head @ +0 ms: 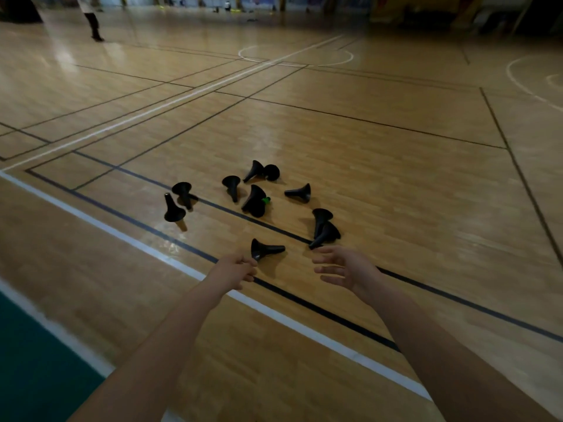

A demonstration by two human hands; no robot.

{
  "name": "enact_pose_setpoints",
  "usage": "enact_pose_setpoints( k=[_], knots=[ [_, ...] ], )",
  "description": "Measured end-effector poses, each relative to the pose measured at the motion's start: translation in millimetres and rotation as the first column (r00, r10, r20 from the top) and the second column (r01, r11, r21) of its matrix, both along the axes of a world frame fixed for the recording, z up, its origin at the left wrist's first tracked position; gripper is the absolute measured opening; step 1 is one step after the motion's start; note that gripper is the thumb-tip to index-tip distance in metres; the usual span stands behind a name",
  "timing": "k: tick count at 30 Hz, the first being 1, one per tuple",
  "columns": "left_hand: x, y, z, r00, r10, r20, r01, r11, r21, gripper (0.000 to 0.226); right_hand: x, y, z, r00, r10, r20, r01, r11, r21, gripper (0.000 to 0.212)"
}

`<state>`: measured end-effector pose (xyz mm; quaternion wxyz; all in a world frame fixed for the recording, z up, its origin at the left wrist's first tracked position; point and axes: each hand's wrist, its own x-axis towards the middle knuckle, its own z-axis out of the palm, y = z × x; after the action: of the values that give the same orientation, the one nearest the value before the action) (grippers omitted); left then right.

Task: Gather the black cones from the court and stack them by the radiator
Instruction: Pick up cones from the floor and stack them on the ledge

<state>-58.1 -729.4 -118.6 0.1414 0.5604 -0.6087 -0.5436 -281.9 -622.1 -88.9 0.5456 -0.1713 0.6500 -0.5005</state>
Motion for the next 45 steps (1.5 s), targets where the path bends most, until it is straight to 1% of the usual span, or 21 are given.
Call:
enact_pose_setpoints(
  k=[5, 10, 15, 20, 25, 28, 31, 35, 38, 43, 45],
  knots=[
    [-45.5, -24.1, -4.1, 0.999, -0.046, 0.012, 0.046, 0.999, 0.016, 0.015, -42.3, -9.1, -7.0, 0.999, -0.05, 0.018, 0.049, 0.999, 0.024, 0.025],
    [-113.3, -43.0, -8.0, 0.999, -0.036, 0.0, 0.036, 0.998, 0.048, 0.016, -115.6, -16.9, -12.1, 0.997, -0.077, 0.014, 0.077, 0.997, 0.016, 0.024],
    [-186.4, -54.2, -11.5, 0.992, -0.097, 0.084, 0.097, 0.995, -0.003, 0.016, -195.3, -27.9, -15.0, 0.995, -0.102, 0.021, 0.102, 0.995, 0.005, 0.024],
    [-240.4, -67.3, -10.2, 0.988, -0.12, 0.1, 0.123, 0.992, -0.016, 0.014, -244.2, -38.0, -21.6, 0.994, -0.112, 0.014, 0.112, 0.993, -0.019, 0.022],
    [-271.5, -86.6, -13.8, 0.993, -0.082, 0.086, 0.079, 0.996, 0.039, 0.015, -273.6, -58.4, -24.4, 0.987, -0.154, 0.047, 0.154, 0.988, 0.001, 0.027],
    [-286.0, -105.6, -16.0, 0.998, -0.018, 0.065, 0.014, 0.998, 0.064, 0.016, -287.8, -80.6, -28.0, 0.986, -0.164, 0.036, 0.164, 0.986, 0.021, 0.026],
    [-297.8, -129.4, -17.8, 0.999, 0.01, 0.047, -0.015, 0.995, 0.096, 0.019, -298.7, -107.8, -33.6, 0.987, -0.158, 0.027, 0.157, 0.986, 0.051, 0.025],
    [-310.4, -163.9, -20.6, 0.999, -0.019, 0.033, 0.016, 0.995, 0.097, 0.02, -311.4, -143.4, -35.6, 0.986, -0.168, -0.003, 0.168, 0.983, 0.073, 0.026],
    [-326.1, -208.8, -16.4, 0.998, -0.058, 0.007, 0.057, 0.99, 0.128, 0.018, -325.6, -181.7, -30.6, 0.985, -0.168, -0.043, 0.172, 0.982, 0.085, 0.027],
    [-346.4, -267.5, -11.4, 0.996, -0.047, -0.073, 0.054, 0.995, 0.088, 0.021, -346.1, -228.6, -20.4, 0.985, -0.155, -0.076, 0.162, 0.983, 0.085, 0.026],
    [-354.9, -281.0, -12.3, 0.994, -0.026, -0.103, 0.037, 0.994, 0.1, 0.023, -355.3, -243.1, -17.9, 0.986, -0.146, -0.084, 0.153, 0.985, 0.082, 0.026]
  ],
)
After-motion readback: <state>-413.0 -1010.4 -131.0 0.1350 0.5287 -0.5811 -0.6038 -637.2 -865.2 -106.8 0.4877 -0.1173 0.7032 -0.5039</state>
